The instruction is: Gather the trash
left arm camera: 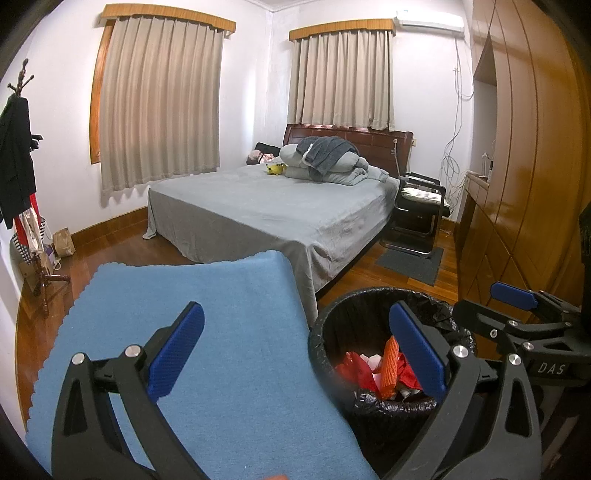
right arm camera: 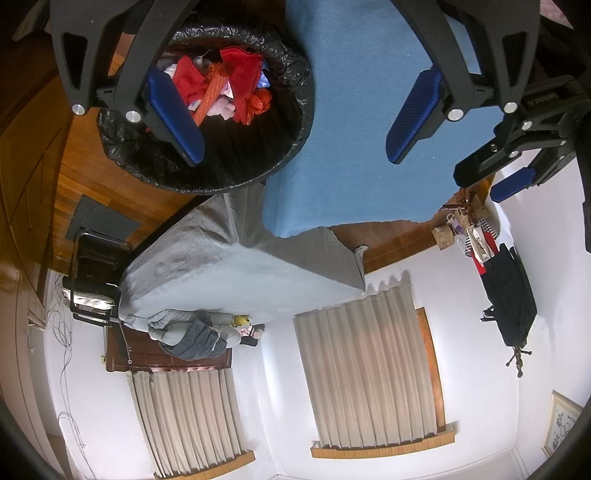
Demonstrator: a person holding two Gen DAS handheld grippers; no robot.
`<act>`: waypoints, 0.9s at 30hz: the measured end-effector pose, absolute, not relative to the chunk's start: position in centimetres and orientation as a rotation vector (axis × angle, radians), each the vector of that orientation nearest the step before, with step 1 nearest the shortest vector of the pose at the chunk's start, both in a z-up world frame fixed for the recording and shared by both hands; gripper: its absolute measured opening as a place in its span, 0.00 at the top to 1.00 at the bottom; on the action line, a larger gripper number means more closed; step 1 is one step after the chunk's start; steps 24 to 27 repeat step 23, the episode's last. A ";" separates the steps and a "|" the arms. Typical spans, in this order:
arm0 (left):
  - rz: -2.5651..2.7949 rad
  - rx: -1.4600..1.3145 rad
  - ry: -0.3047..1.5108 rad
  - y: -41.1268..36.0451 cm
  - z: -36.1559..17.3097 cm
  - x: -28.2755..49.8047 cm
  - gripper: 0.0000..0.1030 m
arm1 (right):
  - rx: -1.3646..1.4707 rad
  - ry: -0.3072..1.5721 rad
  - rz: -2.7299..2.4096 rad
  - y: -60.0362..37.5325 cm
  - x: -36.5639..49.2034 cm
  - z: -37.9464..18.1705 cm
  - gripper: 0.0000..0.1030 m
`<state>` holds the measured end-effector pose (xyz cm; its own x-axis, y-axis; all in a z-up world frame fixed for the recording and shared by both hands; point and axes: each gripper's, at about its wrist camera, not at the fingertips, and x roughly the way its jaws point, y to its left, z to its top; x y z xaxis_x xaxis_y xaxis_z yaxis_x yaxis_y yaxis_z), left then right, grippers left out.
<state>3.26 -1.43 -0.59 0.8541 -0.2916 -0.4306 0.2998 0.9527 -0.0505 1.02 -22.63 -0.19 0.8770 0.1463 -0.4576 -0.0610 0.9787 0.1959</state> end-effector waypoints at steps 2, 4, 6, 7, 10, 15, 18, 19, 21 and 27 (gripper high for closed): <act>-0.311 0.018 0.451 -1.4 -0.6 3.3 0.05 | 0.178 0.489 0.109 -22.7 1.1 -0.2 0.06; -0.311 0.018 0.453 -1.4 -0.6 3.3 0.05 | 0.178 0.489 0.109 -22.7 1.1 -0.1 0.06; -0.312 0.016 0.452 -1.3 -0.7 3.2 0.05 | 0.179 0.492 0.109 -22.6 1.0 -0.3 0.06; -0.312 0.016 0.452 -1.3 -0.6 3.2 0.05 | 0.179 0.492 0.109 -22.6 1.0 -0.3 0.06; -0.311 0.018 0.451 -1.3 -0.6 3.3 0.05 | 0.180 0.492 0.109 -22.6 0.8 -0.3 0.06; -0.311 0.016 0.454 -1.3 -0.6 3.4 0.05 | 0.179 0.492 0.109 -22.6 0.9 -0.2 0.06; -0.310 0.014 0.461 -1.2 -1.0 3.1 0.05 | 0.180 0.492 0.109 -22.7 1.0 -0.1 0.06; -0.309 0.015 0.462 -1.2 -1.0 3.0 0.05 | 0.180 0.493 0.109 -22.7 1.0 -0.1 0.06; -0.310 0.015 0.460 -1.2 -1.0 3.0 0.05 | 0.179 0.493 0.109 -22.6 0.9 -0.1 0.06; -0.311 0.015 0.460 -1.2 -0.9 3.2 0.05 | 0.179 0.493 0.109 -22.7 1.0 -0.1 0.06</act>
